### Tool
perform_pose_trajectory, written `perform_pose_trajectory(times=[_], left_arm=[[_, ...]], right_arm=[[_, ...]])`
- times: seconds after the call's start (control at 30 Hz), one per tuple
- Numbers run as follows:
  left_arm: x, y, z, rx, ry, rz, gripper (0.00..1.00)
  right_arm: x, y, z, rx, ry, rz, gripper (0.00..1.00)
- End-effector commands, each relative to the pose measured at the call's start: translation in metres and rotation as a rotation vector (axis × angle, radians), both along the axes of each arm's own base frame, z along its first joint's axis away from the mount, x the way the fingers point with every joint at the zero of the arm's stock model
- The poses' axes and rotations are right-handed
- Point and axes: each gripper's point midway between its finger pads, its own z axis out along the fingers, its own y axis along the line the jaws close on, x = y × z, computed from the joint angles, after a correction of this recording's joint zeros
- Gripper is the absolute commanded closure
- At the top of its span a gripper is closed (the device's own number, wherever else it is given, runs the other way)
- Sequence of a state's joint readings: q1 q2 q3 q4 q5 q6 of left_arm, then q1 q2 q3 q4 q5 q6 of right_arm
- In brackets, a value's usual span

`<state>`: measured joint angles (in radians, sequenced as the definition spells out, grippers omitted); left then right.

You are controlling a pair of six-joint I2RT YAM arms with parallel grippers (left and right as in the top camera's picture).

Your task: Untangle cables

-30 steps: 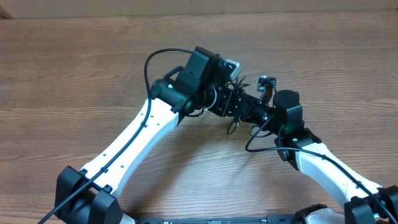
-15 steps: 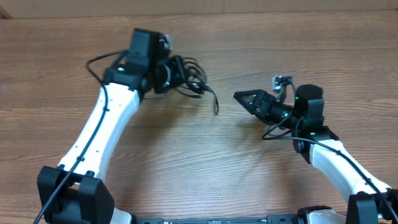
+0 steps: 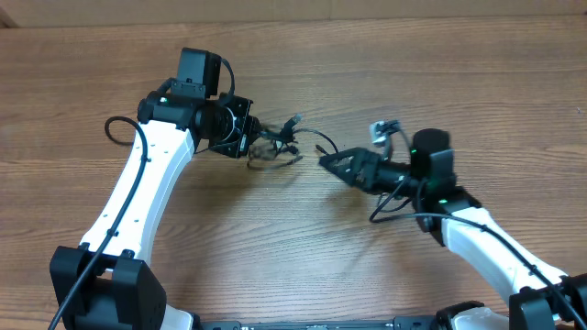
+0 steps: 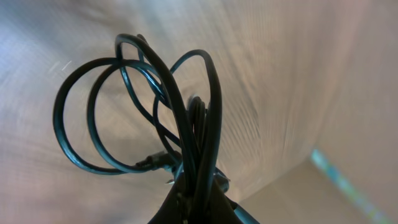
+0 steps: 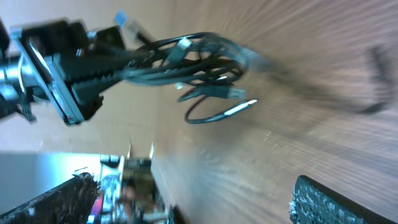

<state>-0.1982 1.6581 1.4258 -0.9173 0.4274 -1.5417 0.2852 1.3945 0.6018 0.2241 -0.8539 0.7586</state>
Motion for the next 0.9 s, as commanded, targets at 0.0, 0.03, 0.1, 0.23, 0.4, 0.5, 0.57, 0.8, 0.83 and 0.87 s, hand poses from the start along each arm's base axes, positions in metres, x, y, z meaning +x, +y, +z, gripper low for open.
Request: perform_pose_trajectory(times=[0.0,0.03,0.1,0.23,0.4,0.5,0.57,0.8,0.83,0.87], left_arm=[[-0.011,0.001,0.005,-0.076,0.159,0.219,0.96],[-0.016,0.002,0.003,-0.078,0.201,0.25,0.96],[-0.026,0.001,0.0,-0.079,0.264,0.285,0.96],[-0.034,-0.005,-0.001,-0.071,0.29,0.269,0.96],[-0.049,-0.022,-0.003,-0.068,0.352,0.282,0.96],[-0.057,-0.034,-0.004,-0.066,0.38,0.285,0.95],[-0.062,-0.042,-0.004,-0.064,0.396,0.293,0.96],[-0.069,-0.056,-0.004,-0.063,0.403,0.269,0.96],[-0.069,-0.056,-0.004,-0.063,0.403,0.269,0.96],[-0.069,-0.055,-0.004,-0.063,0.402,0.271,0.96]], right_arm=[[-0.002,0.016,-0.008,-0.059,-0.026,-0.019,0.0],[-0.002,0.021,-0.012,-0.089,-0.034,-0.041,0.0],[0.0,0.029,-0.019,-0.145,-0.052,-0.09,0.0],[0.002,0.036,-0.031,-0.26,-0.099,-0.192,0.0],[0.011,0.019,-0.048,-0.461,-0.164,-0.399,0.0],[0.015,0.017,-0.043,-0.488,-0.209,-0.458,0.0],[0.013,0.019,-0.043,-0.488,-0.215,-0.457,0.0],[0.009,0.0,-0.062,-0.573,-0.145,-0.516,0.72],[0.007,-0.001,-0.064,-0.581,-0.138,-0.513,0.85],[0.006,-0.001,-0.065,-0.585,-0.133,-0.51,0.95]])
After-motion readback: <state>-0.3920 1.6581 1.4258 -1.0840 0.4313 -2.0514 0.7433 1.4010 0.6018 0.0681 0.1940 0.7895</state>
